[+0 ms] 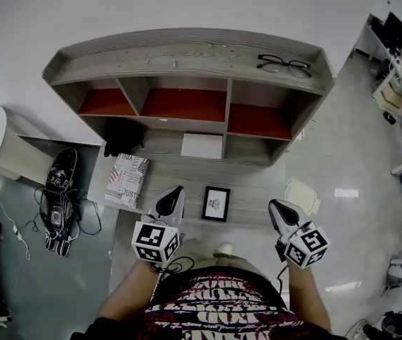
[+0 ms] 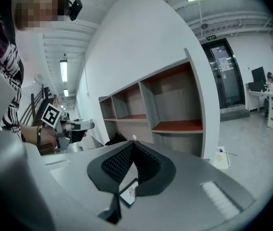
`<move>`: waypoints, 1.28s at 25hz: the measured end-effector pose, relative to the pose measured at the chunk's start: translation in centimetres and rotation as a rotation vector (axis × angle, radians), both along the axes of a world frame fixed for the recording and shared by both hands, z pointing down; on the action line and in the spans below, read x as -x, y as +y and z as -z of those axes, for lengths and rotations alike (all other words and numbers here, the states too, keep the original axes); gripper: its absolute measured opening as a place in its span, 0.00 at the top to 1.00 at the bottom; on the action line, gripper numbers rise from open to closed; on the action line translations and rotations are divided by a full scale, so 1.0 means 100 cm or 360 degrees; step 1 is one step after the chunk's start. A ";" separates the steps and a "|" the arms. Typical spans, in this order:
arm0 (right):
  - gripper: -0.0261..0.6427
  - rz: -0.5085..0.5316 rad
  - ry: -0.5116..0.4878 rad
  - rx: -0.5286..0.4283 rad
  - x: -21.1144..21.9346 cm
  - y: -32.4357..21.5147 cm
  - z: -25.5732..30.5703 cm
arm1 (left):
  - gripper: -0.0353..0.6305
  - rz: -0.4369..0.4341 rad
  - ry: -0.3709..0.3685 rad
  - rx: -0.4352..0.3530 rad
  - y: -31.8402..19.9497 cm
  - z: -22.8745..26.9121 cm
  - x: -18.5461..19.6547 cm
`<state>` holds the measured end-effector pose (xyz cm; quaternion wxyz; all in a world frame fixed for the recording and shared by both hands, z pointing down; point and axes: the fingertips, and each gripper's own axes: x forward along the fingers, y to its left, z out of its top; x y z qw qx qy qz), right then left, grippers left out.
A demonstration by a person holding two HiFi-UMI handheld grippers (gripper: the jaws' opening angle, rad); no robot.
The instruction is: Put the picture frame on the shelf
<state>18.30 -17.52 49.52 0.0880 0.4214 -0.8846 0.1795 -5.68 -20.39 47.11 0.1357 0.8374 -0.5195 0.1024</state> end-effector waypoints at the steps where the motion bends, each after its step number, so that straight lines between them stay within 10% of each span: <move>1: 0.92 0.0004 -0.0004 0.0020 -0.001 -0.002 -0.006 | 0.95 0.0013 -0.0002 0.0033 0.000 -0.009 0.002; 32: 0.92 0.0019 -0.0243 0.0854 0.051 -0.021 -0.217 | 0.95 -0.0031 0.0008 0.0834 -0.024 -0.241 0.012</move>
